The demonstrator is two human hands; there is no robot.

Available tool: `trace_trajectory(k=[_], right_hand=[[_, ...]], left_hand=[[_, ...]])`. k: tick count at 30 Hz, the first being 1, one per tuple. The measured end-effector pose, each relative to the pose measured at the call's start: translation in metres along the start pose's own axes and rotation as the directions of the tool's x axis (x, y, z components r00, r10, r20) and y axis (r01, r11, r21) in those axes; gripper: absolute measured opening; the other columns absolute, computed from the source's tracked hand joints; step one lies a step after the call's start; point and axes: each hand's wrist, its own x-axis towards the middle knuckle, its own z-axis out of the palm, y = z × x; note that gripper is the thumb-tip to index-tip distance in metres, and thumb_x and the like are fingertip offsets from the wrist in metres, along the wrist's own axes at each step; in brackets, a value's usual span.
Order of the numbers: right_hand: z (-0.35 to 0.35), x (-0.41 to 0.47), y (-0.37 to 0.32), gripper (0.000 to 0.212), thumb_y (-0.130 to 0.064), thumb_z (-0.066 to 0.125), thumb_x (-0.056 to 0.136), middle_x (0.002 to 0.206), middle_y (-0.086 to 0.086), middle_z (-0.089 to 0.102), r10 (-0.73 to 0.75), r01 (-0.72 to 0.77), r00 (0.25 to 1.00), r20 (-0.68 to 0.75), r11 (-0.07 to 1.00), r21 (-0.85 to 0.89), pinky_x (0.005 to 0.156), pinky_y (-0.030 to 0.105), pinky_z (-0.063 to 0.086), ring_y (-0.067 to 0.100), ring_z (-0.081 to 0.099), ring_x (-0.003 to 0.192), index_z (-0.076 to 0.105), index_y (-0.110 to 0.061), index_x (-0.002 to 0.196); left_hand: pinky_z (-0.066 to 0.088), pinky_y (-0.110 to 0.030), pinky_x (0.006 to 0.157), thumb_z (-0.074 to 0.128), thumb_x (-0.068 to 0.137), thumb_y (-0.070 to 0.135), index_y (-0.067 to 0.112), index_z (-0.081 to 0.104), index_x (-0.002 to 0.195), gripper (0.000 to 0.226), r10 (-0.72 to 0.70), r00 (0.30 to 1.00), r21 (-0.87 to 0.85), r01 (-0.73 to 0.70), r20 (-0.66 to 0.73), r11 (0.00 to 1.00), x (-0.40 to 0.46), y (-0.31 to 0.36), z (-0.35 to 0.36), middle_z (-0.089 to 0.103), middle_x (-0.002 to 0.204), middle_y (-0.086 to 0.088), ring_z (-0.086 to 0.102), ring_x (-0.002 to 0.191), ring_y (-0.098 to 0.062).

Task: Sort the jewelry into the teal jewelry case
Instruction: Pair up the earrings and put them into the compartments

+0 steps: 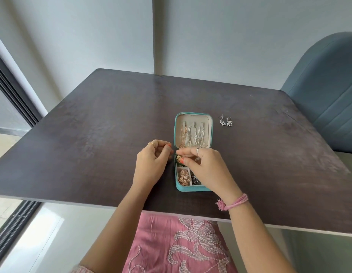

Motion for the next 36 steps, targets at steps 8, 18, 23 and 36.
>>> trace_trajectory(k=[8, 18, 23, 36], right_hand=[[-0.007, 0.003, -0.001, 0.026, -0.02, 0.066, 0.089, 0.107, -0.007, 0.072, 0.108, -0.107, 0.993, 0.042, 0.994, -0.032, 0.081, 0.013, 0.05, -0.002, 0.064, 0.092, 0.07, -0.024, 0.115], [-0.01, 0.01, -0.003, 0.026, -0.019, 0.067, 0.088, 0.111, -0.007, 0.071, 0.116, -0.108, 0.992, 0.057, 0.985, -0.132, 0.063, -0.006, 0.037, -0.009, 0.058, 0.082, 0.071, -0.023, 0.114], [-0.009, 0.015, -0.006, 0.025, -0.019, 0.068, 0.088, 0.11, -0.004, 0.072, 0.115, -0.093, 0.989, 0.09, 0.972, -0.218, 0.086, 0.013, 0.047, 0.004, 0.065, 0.099, 0.072, -0.025, 0.111], [-0.015, 0.021, -0.006, 0.015, -0.02, 0.075, 0.081, 0.079, -0.013, 0.066, 0.12, -0.115, 0.992, 0.029, 0.985, -0.131, 0.061, 0.003, 0.045, -0.002, 0.061, 0.069, 0.072, -0.027, 0.094]], left_hand=[[0.057, -0.025, 0.076, 0.057, 0.093, 0.022, 0.025, 0.063, 0.093, 0.007, 0.01, 1.0, 0.041, -0.011, 0.015, 0.999, 0.0, -0.001, 0.0, 0.069, 0.08, 0.012, 0.066, 0.071, 0.001], [0.057, -0.023, 0.075, 0.056, 0.092, 0.022, 0.026, 0.063, 0.093, 0.008, 0.005, 1.0, 0.033, -0.006, 0.02, 0.999, -0.001, 0.0, 0.0, 0.069, 0.079, 0.013, 0.066, 0.071, 0.001], [0.056, -0.021, 0.074, 0.056, 0.092, 0.022, 0.026, 0.063, 0.092, 0.008, 0.01, 1.0, 0.034, -0.01, 0.016, 0.999, 0.0, 0.0, 0.0, 0.07, 0.078, 0.013, 0.065, 0.07, 0.003], [0.055, -0.019, 0.072, 0.056, 0.093, 0.022, 0.024, 0.064, 0.094, 0.008, -0.001, 1.0, 0.021, 0.001, 0.019, 1.0, 0.001, 0.0, -0.001, 0.07, 0.078, 0.012, 0.065, 0.069, 0.003]])
